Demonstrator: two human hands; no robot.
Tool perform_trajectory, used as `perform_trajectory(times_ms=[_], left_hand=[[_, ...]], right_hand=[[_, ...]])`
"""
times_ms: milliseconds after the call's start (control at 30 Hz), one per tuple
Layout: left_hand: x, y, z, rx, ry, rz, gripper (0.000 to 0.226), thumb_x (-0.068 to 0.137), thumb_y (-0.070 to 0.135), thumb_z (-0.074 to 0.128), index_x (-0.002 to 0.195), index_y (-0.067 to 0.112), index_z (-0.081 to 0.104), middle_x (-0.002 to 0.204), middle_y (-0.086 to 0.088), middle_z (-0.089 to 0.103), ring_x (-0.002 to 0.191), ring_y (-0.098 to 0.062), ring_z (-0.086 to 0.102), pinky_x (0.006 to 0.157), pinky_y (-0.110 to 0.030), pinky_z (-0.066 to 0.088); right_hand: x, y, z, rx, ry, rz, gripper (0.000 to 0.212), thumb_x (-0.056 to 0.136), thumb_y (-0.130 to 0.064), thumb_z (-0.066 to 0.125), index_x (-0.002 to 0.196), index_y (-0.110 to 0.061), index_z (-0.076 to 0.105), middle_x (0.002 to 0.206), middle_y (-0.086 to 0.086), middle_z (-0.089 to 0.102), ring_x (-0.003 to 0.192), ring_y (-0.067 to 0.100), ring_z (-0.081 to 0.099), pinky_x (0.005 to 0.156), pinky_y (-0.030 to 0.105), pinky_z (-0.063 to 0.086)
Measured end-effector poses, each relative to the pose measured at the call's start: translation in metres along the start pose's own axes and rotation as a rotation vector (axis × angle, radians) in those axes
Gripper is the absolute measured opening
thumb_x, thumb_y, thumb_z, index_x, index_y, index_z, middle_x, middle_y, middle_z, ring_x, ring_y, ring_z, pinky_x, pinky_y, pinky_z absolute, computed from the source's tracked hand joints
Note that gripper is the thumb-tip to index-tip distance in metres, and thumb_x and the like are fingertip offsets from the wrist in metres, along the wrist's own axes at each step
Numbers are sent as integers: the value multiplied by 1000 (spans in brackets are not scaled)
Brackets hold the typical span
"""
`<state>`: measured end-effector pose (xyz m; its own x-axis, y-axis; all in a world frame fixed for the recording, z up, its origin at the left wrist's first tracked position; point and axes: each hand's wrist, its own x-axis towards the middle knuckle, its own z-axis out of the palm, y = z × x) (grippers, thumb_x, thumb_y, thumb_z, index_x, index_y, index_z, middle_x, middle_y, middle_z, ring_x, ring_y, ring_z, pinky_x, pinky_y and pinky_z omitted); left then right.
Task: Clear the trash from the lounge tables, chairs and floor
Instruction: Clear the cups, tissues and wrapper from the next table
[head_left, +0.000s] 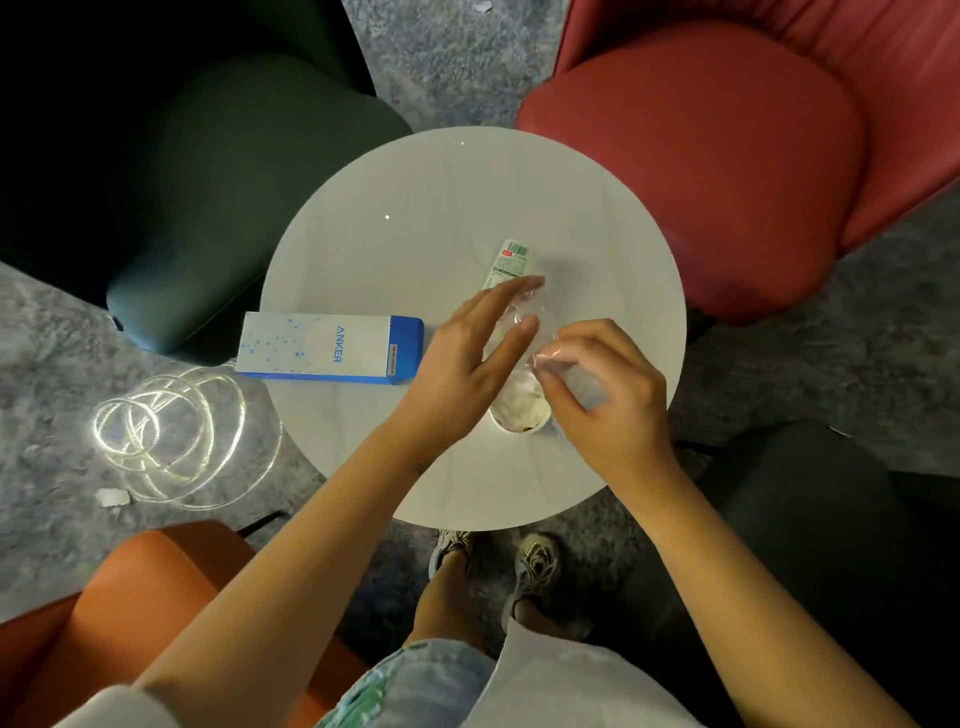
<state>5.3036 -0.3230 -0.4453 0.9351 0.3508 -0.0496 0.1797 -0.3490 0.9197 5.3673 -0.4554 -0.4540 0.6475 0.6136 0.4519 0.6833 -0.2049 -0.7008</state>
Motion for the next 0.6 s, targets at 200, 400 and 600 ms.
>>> perform_trajectory(times_ms=[200,400,600], left_hand=[[-1,5,-4,-204,-142,-137,32,99,27,38,115,9,59,110,-8,66,106,-12,60,93,-24,47],[11,3,-8,-263,-83,-251,13,91,18,58,102,13,63,100,-3,67,91,-5,64,78,-14,49],[20,3,-4,-106,90,-214,23,82,18,71,89,-1,60,79,-12,63,70,-19,56,69,-34,49]], right_hand=[[10,-7,5,128,47,139,16,79,-1,68,92,5,63,94,14,62,89,25,62,79,30,55],[11,5,5,-114,97,320,35,68,-13,80,96,-5,61,98,5,60,90,20,52,78,30,44],[6,8,9,107,36,552,18,78,-3,70,89,-11,58,75,-12,57,67,4,57,63,7,45]])
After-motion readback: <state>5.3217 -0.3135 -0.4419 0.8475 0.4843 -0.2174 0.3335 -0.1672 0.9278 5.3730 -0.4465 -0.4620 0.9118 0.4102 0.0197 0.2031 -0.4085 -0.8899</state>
